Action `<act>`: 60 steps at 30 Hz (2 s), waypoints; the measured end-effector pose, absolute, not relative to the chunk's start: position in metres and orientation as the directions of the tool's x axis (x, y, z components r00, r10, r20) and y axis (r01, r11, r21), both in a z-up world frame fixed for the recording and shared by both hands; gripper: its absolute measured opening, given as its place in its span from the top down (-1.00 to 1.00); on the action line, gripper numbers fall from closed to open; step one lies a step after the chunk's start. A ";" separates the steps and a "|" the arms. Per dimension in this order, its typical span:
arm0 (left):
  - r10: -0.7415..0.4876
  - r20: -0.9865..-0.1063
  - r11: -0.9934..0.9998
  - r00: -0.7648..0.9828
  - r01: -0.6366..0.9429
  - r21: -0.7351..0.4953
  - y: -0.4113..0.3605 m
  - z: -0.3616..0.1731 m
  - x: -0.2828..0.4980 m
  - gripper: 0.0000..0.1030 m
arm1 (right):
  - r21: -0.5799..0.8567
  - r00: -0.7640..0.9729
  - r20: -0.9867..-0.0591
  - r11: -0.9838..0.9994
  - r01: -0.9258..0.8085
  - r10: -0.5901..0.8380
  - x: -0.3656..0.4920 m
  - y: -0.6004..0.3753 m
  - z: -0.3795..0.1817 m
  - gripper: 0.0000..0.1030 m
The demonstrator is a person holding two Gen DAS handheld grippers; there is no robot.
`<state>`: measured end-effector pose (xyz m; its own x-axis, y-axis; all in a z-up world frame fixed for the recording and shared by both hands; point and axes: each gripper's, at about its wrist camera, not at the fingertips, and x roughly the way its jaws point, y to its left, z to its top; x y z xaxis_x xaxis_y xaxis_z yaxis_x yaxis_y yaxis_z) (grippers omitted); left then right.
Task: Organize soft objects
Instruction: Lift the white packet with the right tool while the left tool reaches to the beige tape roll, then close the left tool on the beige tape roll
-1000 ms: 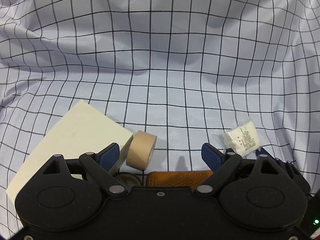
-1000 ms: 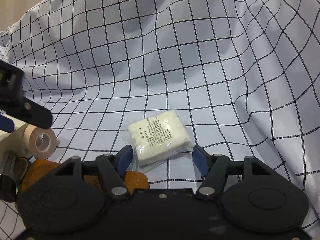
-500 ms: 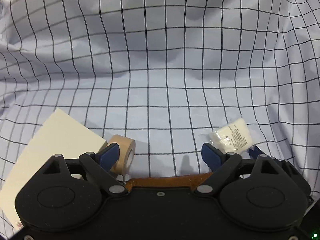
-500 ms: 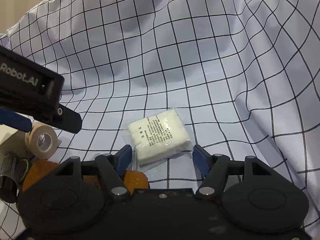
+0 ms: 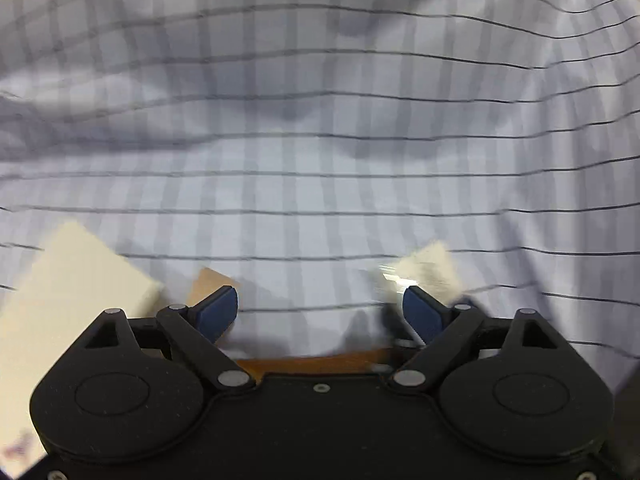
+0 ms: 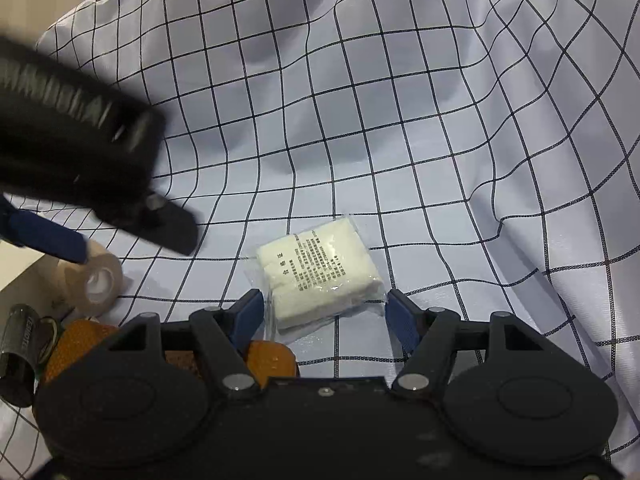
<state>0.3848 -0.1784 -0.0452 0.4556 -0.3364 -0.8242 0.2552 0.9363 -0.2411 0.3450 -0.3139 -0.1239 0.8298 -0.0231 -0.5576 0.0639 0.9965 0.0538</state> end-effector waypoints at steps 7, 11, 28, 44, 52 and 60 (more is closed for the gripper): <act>-0.315 -0.800 0.943 0.511 0.261 -0.204 -0.176 -0.029 0.384 -0.66 | 0.055 0.830 -0.557 0.996 0.064 -0.022 0.344 -0.314 -0.124 -0.28; -0.267 -0.832 0.959 0.486 0.220 -0.179 -0.163 -0.041 0.389 -0.66 | 0.056 0.831 -0.556 0.996 0.063 -0.022 0.344 -0.314 -0.125 -0.28; -0.128 -0.872 0.976 0.472 0.216 -0.026 -0.178 -0.052 0.402 -0.63 | 0.056 0.833 -0.553 0.996 0.063 -0.022 0.343 -0.313 -0.128 -0.39; -0.183 -0.878 0.976 0.441 0.191 -0.107 -0.168 -0.057 0.405 -0.56 | 0.062 0.831 -0.556 0.996 0.064 -0.019 0.344 -0.315 -0.129 -0.52; -0.161 -0.887 0.978 0.433 0.187 -0.086 -0.167 -0.064 0.406 -0.11 | 0.043 0.812 -0.584 0.998 0.051 -0.017 0.352 -0.313 -0.129 -0.86; -0.162 -0.884 0.977 0.439 0.199 -0.080 -0.166 -0.066 0.406 -0.05 | -0.044 0.765 -0.643 0.999 0.022 -0.045 0.372 -0.302 -0.127 -0.98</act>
<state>0.4060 -0.1661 -0.0656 0.4390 -0.1617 -0.8838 0.1991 0.9767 -0.0798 0.3716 -0.3015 -0.1273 0.7647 -0.0449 -0.6428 0.0216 0.9988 -0.0441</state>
